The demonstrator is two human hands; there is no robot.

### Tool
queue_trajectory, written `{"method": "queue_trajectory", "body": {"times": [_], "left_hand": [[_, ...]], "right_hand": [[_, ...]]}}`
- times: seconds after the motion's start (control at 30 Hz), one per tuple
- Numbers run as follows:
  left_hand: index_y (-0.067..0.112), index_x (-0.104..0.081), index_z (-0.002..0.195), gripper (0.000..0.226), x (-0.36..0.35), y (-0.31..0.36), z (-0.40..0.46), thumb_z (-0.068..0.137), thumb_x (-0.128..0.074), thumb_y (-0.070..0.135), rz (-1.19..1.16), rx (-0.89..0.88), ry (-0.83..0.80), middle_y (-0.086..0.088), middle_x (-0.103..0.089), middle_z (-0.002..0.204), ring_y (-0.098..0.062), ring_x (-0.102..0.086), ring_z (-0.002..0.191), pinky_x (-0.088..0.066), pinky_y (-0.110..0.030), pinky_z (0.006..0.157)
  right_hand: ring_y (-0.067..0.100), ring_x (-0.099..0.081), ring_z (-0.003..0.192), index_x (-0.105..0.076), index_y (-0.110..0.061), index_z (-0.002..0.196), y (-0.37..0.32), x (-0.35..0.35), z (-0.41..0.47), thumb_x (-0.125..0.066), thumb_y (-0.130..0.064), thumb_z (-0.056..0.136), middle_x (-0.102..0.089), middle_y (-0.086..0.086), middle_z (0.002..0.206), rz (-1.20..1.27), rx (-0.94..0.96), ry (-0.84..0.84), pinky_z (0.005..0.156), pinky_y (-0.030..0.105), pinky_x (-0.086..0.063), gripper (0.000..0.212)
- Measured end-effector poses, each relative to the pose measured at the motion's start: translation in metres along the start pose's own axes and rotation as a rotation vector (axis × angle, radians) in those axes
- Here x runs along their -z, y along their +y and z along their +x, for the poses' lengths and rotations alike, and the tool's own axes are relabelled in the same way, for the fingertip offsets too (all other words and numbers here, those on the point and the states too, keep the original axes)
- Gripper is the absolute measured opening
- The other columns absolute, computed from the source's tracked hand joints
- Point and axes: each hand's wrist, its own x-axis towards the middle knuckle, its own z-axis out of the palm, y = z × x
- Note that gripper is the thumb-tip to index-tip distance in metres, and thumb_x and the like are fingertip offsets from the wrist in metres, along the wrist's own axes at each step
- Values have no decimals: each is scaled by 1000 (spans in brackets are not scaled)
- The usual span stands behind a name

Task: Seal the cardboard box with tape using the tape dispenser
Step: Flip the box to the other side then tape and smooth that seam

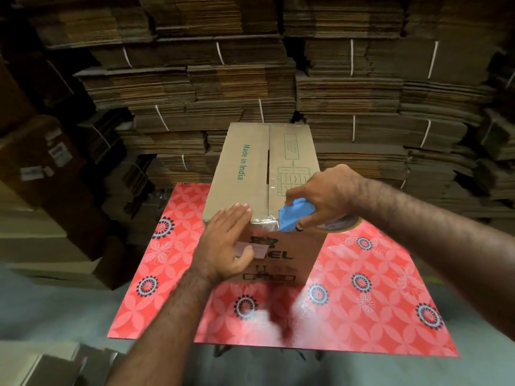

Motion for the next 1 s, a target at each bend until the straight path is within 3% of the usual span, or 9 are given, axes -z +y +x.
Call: {"method": "queue_trajectory", "body": {"times": [0.17,0.4,0.53,0.8,0.9,1.0], "left_hand": [[9,-45,147,74,-12,25,18,77,-54,33,62,-66,-88,-5,-40,156,-19,-35,145,-23,-40,121],[10,-51,143,71,-15,17,17,75,-55,29,48,-94,-65,-4,-46,152,-19,-42,141,-25,-36,120],[10,-50,144,71,-18,14,18,76,-59,28,37,-103,-51,-4,-45,153,-18,-40,142,-28,-39,119],[9,-43,149,81,-19,26,18,76,-58,41,81,-46,-46,-4,-38,157,-19,-31,147,-21,-46,121],[7,-40,149,87,-24,54,28,71,-55,44,113,-84,-118,-7,-35,158,-22,-27,149,-19,-48,122],[6,-45,145,86,-35,83,44,66,-53,39,85,-128,-152,-10,-43,154,-23,-37,144,-24,-44,121]], "right_hand": [[18,-64,86,-42,-53,132,-2,3,-4,-43,-86,80,-67,-8,101,8,-7,-7,57,27,-44,61],[18,-66,83,-37,-52,133,22,-5,-25,-36,-85,81,-69,-11,102,15,28,55,50,23,-35,62],[18,-68,91,-33,-58,134,54,-21,-61,-32,-89,79,-68,-14,111,77,-17,10,59,29,-51,63],[18,-69,91,-37,-55,132,49,-36,-60,-38,-88,77,-68,-14,111,52,-47,63,56,26,-42,64],[17,-67,89,-37,-54,132,45,-37,-58,-38,-86,79,-67,-13,110,70,-53,61,55,25,-40,62],[18,-67,90,-38,-52,132,42,-37,-53,-41,-83,80,-68,-12,109,52,-47,77,53,25,-38,60]]}}
